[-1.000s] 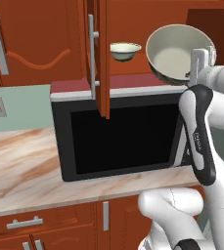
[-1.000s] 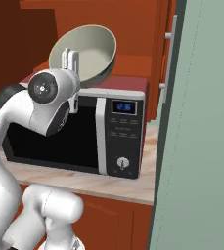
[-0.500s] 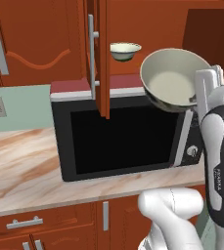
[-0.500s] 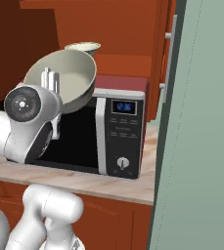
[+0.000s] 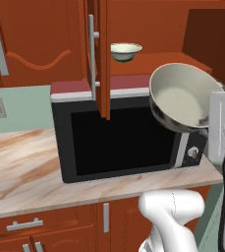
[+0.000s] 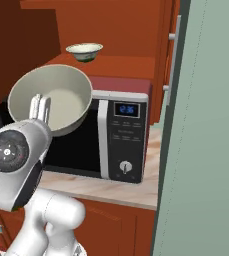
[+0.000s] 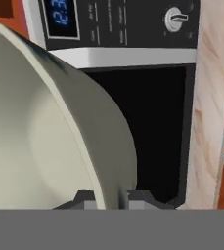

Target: Take the smaller bowl and place it next to the appetizer plate on the dining counter , and place the larger bowl next to the plate with cooked food.

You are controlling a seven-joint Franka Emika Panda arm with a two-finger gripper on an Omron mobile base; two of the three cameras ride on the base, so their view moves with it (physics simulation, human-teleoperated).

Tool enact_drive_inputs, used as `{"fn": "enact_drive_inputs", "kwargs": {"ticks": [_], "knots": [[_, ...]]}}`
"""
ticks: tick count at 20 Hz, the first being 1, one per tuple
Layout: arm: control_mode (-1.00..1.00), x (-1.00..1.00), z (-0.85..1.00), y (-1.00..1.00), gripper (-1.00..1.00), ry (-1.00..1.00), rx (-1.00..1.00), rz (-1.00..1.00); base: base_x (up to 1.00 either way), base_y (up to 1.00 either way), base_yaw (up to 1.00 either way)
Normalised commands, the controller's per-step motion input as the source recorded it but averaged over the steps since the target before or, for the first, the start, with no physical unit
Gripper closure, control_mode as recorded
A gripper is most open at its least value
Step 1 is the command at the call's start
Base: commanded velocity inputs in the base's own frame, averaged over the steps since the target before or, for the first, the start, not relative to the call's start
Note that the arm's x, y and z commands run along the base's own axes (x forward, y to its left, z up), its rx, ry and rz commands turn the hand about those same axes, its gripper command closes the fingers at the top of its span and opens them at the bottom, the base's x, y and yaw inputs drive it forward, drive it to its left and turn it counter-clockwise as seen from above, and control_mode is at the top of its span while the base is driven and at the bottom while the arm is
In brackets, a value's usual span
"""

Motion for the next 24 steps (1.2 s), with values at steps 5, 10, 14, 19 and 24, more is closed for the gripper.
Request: {"fn": "enact_drive_inputs", "kwargs": {"ticks": [5,10,14,19,24], "knots": [[-1.00,-1.00,-0.03,0.00,1.00,-0.11,0.26,0.00,0.00,0.00,0.00],[-1.00,-0.83,-0.15,0.02,1.00,0.00,0.23,0.00,0.00,0.00,0.00],[1.00,0.00,0.00,0.00,1.00,0.00,0.00,0.00,-0.03,0.29,0.00],[1.00,0.00,0.00,0.00,1.00,0.00,0.00,0.00,-0.67,0.49,0.02],[1.00,0.00,0.00,0.00,1.00,0.00,0.00,0.00,-1.00,0.88,0.01]]}}
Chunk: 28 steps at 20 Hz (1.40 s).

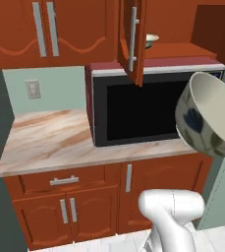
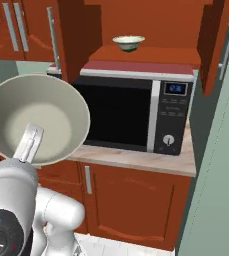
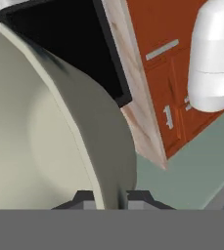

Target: Take the smaller bowl and place it next to the appetizer plate on the dining counter , and place the larger bowl next to the plate with cooked food.

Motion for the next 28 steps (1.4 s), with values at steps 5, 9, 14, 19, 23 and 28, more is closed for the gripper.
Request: {"fn": "enact_drive_inputs", "kwargs": {"ticks": [5,9,14,19,23,28], "knots": [[1.00,0.00,0.00,0.00,1.00,0.00,0.00,0.00,-1.00,0.44,0.00],[1.00,0.00,0.00,0.00,1.00,0.00,0.00,0.00,-1.00,-0.41,0.00],[1.00,0.00,0.00,0.00,1.00,0.00,0.00,0.00,-1.00,-0.33,0.07],[1.00,0.00,0.00,0.00,1.00,0.00,0.00,0.00,-0.42,-0.16,-0.57],[1.00,0.00,0.00,0.00,1.00,0.00,0.00,0.00,0.00,0.00,-1.00],[1.00,0.00,0.00,0.00,1.00,0.00,0.00,0.00,0.00,0.00,-1.00]]}}
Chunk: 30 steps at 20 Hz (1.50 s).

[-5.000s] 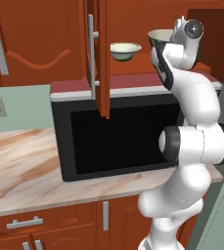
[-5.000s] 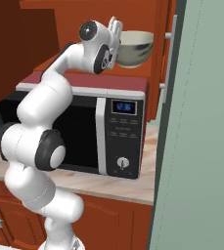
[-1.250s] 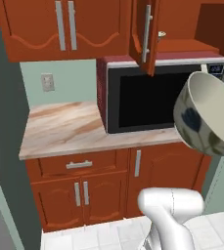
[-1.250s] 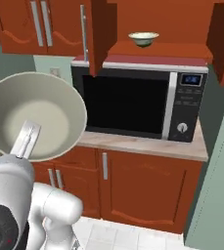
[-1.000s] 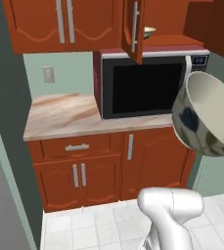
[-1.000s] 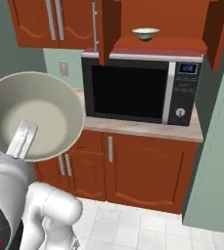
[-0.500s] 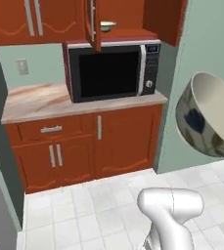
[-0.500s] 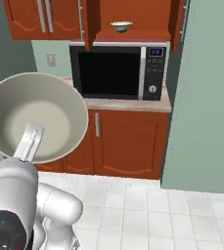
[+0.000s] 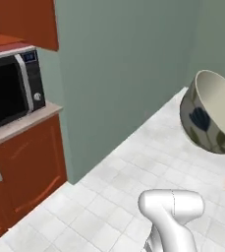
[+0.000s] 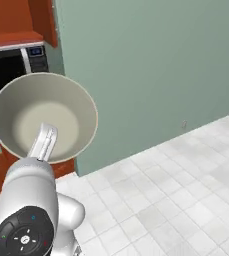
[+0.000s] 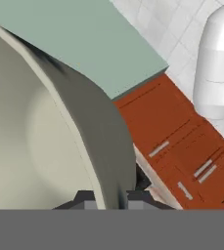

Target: Take the smaller bowl and place it next to the appetizer plate on the dining counter , and place the larger bowl next to the plate with cooked food.

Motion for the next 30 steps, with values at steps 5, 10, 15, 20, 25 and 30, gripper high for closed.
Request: {"fn": "enact_drive_inputs", "kwargs": {"ticks": [5,10,15,20,25,30], "knots": [[1.00,0.00,0.00,0.00,1.00,0.00,0.00,0.00,0.00,0.10,-1.00],[1.00,0.00,0.00,0.00,1.00,0.00,0.00,0.00,0.00,0.13,-0.99],[1.00,0.00,0.00,0.00,1.00,0.00,0.00,0.00,0.84,0.60,-0.65],[1.00,0.00,0.00,0.00,1.00,0.00,0.00,0.00,1.00,1.00,-0.43],[1.00,0.00,0.00,0.00,1.00,0.00,0.00,0.00,1.00,1.00,-0.44],[1.00,0.00,0.00,0.00,1.00,0.00,0.00,0.00,1.00,1.00,-0.46]]}}
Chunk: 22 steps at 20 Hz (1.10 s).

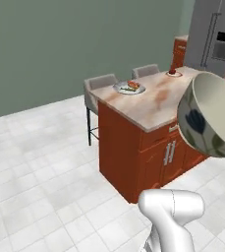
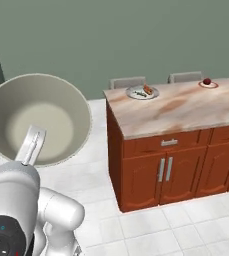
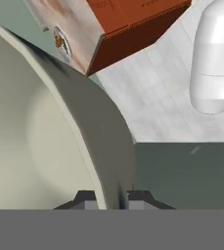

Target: Take the smaller bowl and place it next to the appetizer plate on the dining counter , and place the larger bowl next to the plate with cooked food.

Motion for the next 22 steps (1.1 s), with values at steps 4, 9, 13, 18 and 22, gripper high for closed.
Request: {"fn": "enact_drive_inputs", "kwargs": {"ticks": [4,9,13,18,22], "knots": [[1.00,0.00,0.00,0.00,1.00,0.00,0.00,0.00,0.94,1.00,-0.49],[1.00,0.00,0.00,0.00,1.00,0.00,0.00,0.00,0.84,1.00,-0.48],[1.00,0.00,0.00,0.00,1.00,0.00,0.00,0.00,0.90,1.00,-0.50],[1.00,0.00,0.00,0.00,1.00,0.00,0.00,0.00,0.95,1.00,-0.50],[1.00,0.00,0.00,0.00,1.00,0.00,0.00,0.00,0.33,1.00,-0.34]]}}
